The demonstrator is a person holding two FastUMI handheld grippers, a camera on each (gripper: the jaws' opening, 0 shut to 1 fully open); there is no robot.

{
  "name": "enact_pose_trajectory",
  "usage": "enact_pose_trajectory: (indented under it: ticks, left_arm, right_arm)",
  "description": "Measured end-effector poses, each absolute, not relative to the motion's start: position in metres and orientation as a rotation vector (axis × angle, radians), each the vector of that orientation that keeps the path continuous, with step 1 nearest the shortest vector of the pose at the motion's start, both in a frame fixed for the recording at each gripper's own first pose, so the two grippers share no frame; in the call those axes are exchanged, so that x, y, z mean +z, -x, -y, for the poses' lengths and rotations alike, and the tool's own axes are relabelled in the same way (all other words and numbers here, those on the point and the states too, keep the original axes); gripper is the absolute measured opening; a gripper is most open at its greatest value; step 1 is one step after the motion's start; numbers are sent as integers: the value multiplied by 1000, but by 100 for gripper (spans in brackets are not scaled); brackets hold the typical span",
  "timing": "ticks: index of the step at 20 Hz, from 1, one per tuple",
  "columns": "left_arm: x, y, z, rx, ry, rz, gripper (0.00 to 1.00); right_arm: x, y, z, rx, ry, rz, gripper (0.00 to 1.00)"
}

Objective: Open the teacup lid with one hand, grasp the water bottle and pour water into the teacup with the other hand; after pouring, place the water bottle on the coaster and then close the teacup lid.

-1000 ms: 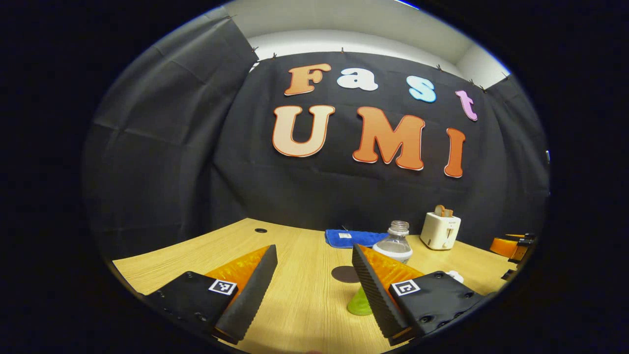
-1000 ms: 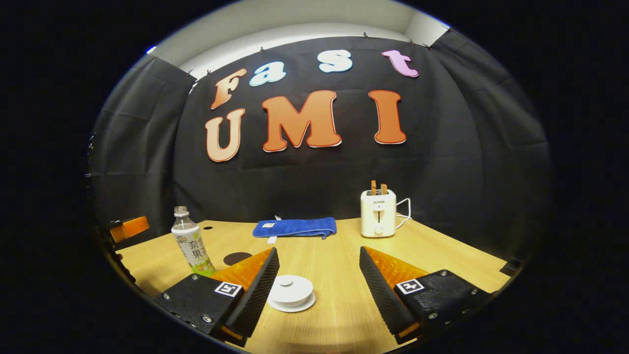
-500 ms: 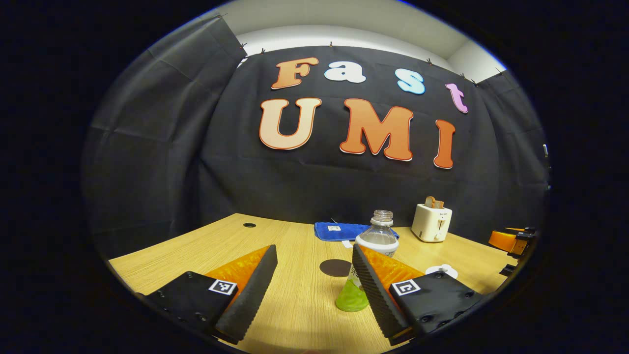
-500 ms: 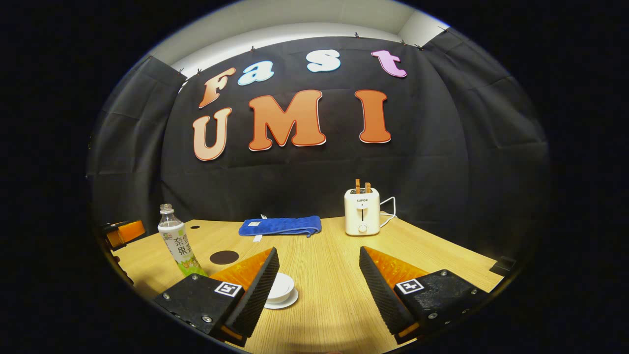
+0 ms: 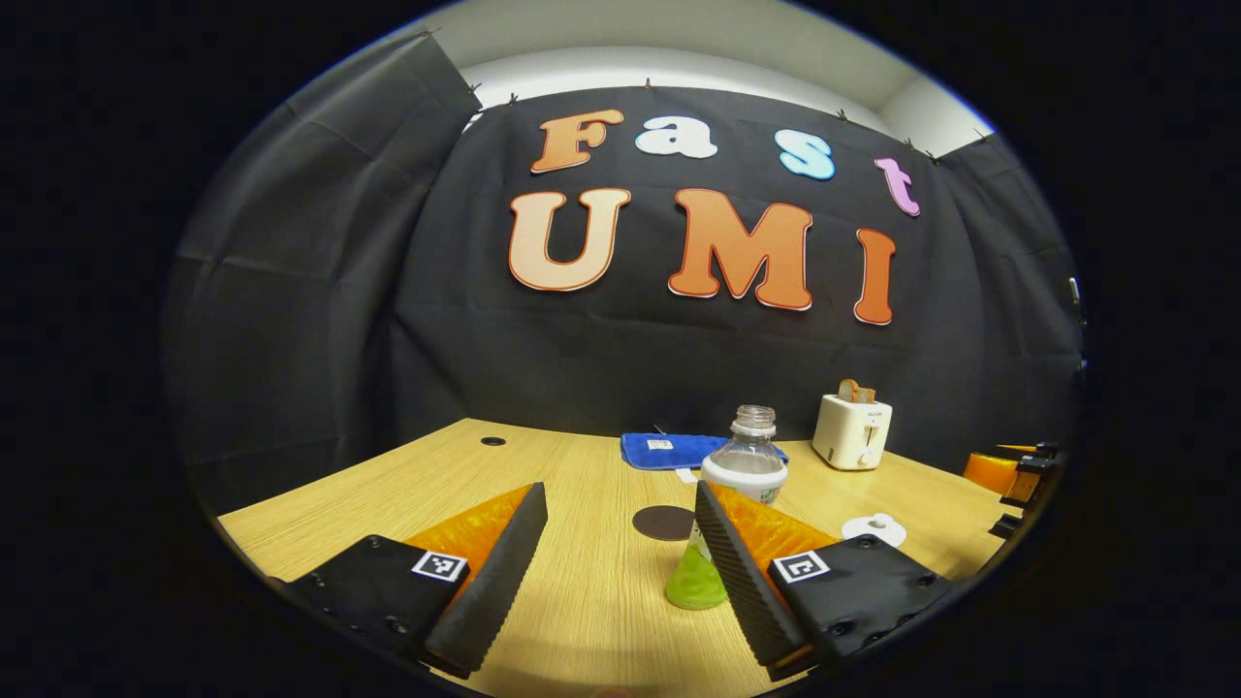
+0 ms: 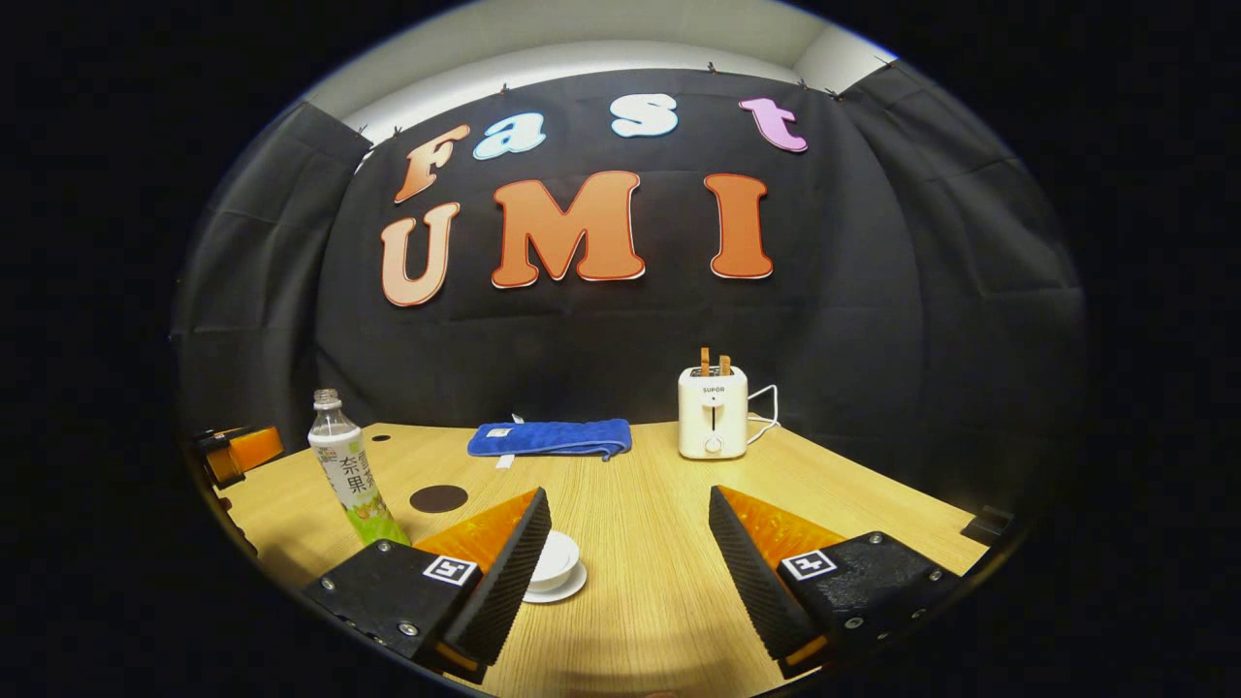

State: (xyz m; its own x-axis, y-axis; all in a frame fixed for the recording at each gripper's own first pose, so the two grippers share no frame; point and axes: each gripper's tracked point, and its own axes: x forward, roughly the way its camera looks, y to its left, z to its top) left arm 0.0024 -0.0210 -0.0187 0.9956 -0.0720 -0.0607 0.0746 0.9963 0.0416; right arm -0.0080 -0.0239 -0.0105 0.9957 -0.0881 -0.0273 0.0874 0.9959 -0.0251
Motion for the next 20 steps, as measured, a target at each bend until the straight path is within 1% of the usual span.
enact_pose_trajectory:
  ticks: [8,15,20]
  left_arm:
    - [-20,2,25,-77,-58,-58,99]
    - [-23,3,23,-75,-70,-61,99]
    - [-25,0,20,-68,-74,-66,99]
  right_arm:
    - [-15,2,10,-62,35,-42,98]
    - [-26,-22,-19,-15,48,-59,98]
    - [-45,-41,-39,24,68,-115,98]
